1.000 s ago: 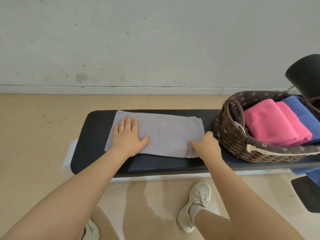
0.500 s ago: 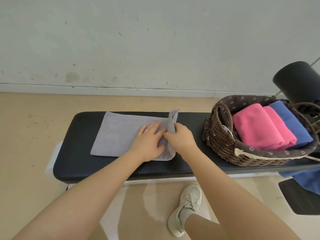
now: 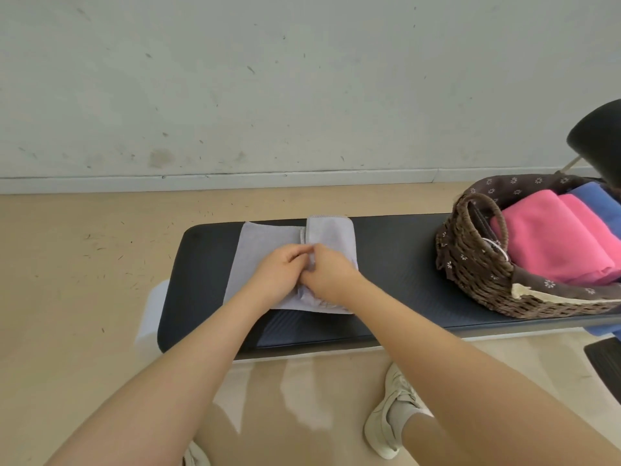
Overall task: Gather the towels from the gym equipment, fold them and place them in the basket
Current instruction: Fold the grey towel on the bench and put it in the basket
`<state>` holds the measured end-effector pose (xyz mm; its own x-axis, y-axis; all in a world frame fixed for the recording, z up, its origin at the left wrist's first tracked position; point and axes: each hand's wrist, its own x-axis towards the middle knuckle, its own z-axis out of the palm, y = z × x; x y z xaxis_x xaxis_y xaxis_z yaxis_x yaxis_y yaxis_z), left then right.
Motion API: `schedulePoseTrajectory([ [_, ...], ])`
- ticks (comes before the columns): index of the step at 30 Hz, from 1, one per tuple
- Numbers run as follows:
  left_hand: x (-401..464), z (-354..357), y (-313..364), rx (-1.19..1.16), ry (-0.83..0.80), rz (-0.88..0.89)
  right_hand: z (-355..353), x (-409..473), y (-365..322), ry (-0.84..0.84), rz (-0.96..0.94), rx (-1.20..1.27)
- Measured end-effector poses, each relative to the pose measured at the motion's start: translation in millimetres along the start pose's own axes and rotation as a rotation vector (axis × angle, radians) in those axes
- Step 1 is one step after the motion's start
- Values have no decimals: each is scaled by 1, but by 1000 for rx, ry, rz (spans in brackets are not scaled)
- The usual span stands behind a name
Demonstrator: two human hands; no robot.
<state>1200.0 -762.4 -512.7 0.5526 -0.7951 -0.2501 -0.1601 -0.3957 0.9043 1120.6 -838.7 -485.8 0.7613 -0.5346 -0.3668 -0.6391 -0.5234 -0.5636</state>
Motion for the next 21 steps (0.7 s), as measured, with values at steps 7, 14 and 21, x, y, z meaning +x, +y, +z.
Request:
schedulePoseTrajectory([
  [7,1,-3,-3,33,-18,-19,1,16,28,117,-110,-310],
  [14,-4,-23,-16,614,335,40,30,17,32,198,-80,-537],
  [21,-16,-46,-26,780,375,-241,34,15,30,232,-83,-571],
])
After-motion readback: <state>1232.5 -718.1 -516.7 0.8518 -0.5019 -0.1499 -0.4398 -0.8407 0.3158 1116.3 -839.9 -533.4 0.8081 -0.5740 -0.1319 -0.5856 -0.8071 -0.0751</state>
